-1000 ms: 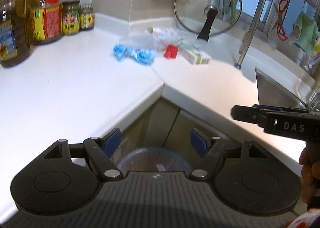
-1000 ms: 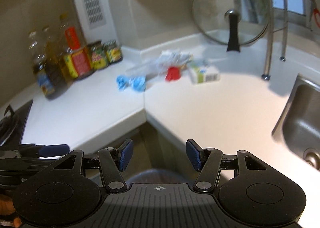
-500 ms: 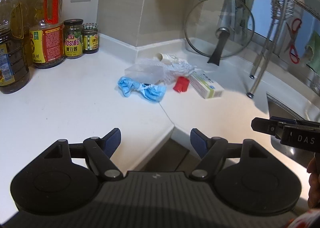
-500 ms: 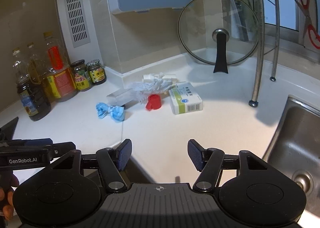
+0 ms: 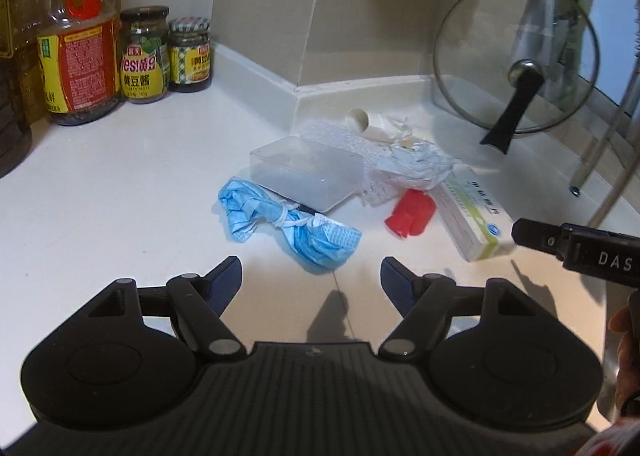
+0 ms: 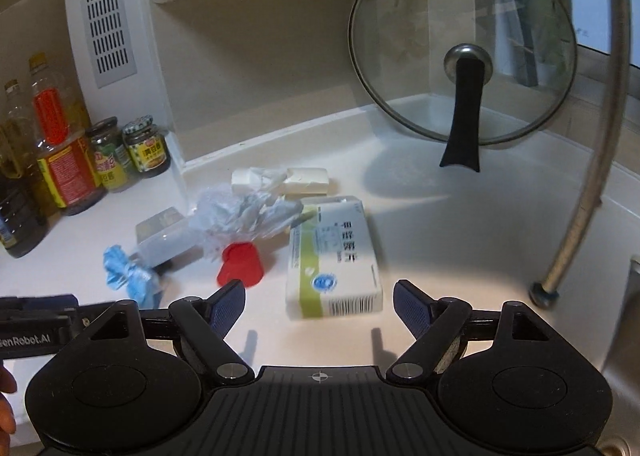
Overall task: Collect trash
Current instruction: 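Grasp the blue face mask with left tool while right tool grasps white medicine box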
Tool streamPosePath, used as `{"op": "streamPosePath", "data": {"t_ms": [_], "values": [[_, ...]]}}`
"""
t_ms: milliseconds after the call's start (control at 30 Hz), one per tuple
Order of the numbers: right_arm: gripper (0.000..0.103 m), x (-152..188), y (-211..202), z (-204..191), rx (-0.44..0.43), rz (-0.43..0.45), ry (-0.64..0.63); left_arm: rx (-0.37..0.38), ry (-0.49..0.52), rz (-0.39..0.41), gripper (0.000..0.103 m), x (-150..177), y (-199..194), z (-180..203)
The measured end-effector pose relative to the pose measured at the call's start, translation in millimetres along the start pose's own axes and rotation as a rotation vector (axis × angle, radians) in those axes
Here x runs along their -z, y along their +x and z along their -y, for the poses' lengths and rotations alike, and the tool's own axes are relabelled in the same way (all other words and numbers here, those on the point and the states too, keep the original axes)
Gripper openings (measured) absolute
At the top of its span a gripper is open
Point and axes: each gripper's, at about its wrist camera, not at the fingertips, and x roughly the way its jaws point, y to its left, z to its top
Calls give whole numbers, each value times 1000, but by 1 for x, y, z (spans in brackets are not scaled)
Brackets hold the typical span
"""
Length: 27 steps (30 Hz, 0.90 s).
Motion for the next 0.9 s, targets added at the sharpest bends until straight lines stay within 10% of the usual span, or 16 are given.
{"op": "streamPosePath", "data": {"t_ms": [300,567,900], "values": [[81,-17,37,21,-23,-32,-8,-54,-48,-22,70,-13,41,11],[81,-22,49,25,-42,-44,-8,-92,-29,-34,24,-15,39,5],[81,-26,75,18,-37,-78,-30,-107,-52,-26,21,-2,0,-22]]}}
